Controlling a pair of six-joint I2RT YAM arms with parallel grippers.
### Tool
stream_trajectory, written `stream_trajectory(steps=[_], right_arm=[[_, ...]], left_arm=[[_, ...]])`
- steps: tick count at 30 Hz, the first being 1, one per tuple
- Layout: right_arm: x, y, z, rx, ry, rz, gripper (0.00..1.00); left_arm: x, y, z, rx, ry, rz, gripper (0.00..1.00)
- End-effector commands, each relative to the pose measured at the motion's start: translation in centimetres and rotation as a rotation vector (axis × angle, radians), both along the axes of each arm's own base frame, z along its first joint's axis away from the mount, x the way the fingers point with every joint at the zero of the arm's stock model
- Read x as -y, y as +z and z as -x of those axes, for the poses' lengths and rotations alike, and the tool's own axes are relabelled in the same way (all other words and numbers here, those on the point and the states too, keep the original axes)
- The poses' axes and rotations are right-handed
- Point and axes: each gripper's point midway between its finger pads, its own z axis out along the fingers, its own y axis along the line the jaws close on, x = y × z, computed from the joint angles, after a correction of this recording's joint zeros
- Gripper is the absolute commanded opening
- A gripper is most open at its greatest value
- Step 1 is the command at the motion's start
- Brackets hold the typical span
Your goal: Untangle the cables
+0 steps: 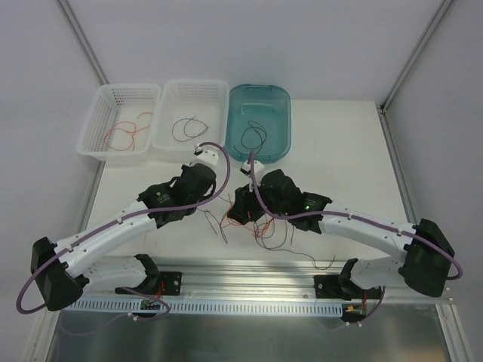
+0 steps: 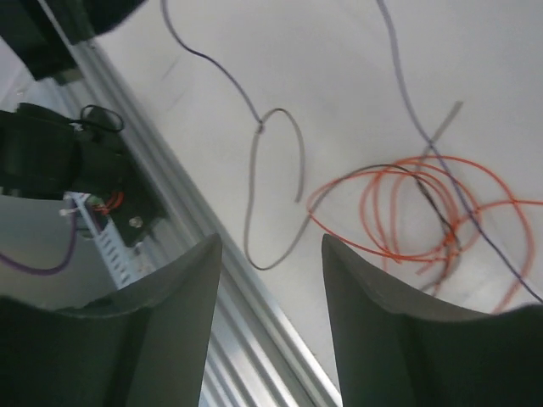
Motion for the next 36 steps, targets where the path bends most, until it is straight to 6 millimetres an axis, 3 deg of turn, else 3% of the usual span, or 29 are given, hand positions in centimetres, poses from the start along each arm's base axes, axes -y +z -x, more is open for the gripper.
stream_trajectory(steps=[1, 2, 3, 7, 11, 16, 20, 21, 23, 24, 26, 27, 29, 31, 33, 36], right_arm=[[-5.4, 3.7, 1.8, -0.066, 0.128, -0.223, 0.54], [-6.3, 4.3, 2.0, -0.069, 0.141, -0.245, 0.54], [-7.2, 2.7, 2.5, -0.100, 0.149, -0.216, 0.55], [-9.1, 0.0, 2.6, -0.160, 0.133, -0.196, 0.53], [-9.7, -2.7, 2.1, -0.190, 0.103, -0.153, 0.45], [-9.4, -3.9, 1.4, -0.175, 0.072, -0.107, 0.30], [-8.4, -3.6, 1.4, -0.150, 0.063, -0.089, 0.03], [-8.1, -2.4, 1.4, -0.128, 0.061, -0.106, 0.01], [-7.0, -1.8, 1.0, -0.082, 0.047, -0.079, 0.01], [-6.5, 0.0, 0.9, -0.049, 0.045, -0.098, 0.01], [-5.2, 0.9, 0.3, 0.001, 0.010, -0.067, 0.01], [-4.3, 2.7, -0.4, 0.057, -0.018, -0.080, 0.01], [-3.0, 4.1, -1.3, 0.105, -0.061, -0.067, 0.01], [-1.5, 4.7, -1.8, 0.138, -0.094, -0.032, 0.01], [-1.3, 5.0, -1.9, 0.151, -0.082, -0.025, 0.01], [-2.1, 3.8, -1.0, 0.109, -0.020, 0.000, 0.16]], left_arm=[[1.0, 1.1, 0.4, -0.008, -0.004, 0.100, 0.00], [1.0, 1.1, 0.4, -0.010, -0.006, 0.106, 0.00], [1.1, 1.2, 0.4, -0.009, -0.006, 0.114, 0.00], [1.2, 1.5, 0.5, -0.005, -0.006, 0.128, 0.00], [1.2, 1.4, 0.7, -0.009, -0.011, 0.140, 0.00], [0.7, 1.7, 1.1, 0.006, -0.003, 0.163, 0.00], [0.2, 1.2, 1.4, 0.006, 0.005, 0.158, 0.00], [0.0, 0.8, 1.5, 0.000, 0.007, 0.151, 0.00], [-0.1, 0.3, 1.7, -0.008, 0.012, 0.148, 0.00], [-0.2, -0.4, 1.9, -0.022, 0.016, 0.146, 0.00], [-0.2, -1.2, 2.2, -0.044, 0.012, 0.150, 0.00], [-0.1, -1.8, 2.4, -0.059, 0.017, 0.151, 0.00], [0.0, -2.7, 2.7, -0.085, 0.016, 0.156, 0.00], [0.2, -3.2, 2.9, -0.102, 0.013, 0.162, 0.00], [0.3, -3.1, 3.0, -0.104, 0.014, 0.176, 0.00], [0.6, -2.3, 2.9, -0.092, 0.006, 0.202, 0.00]])
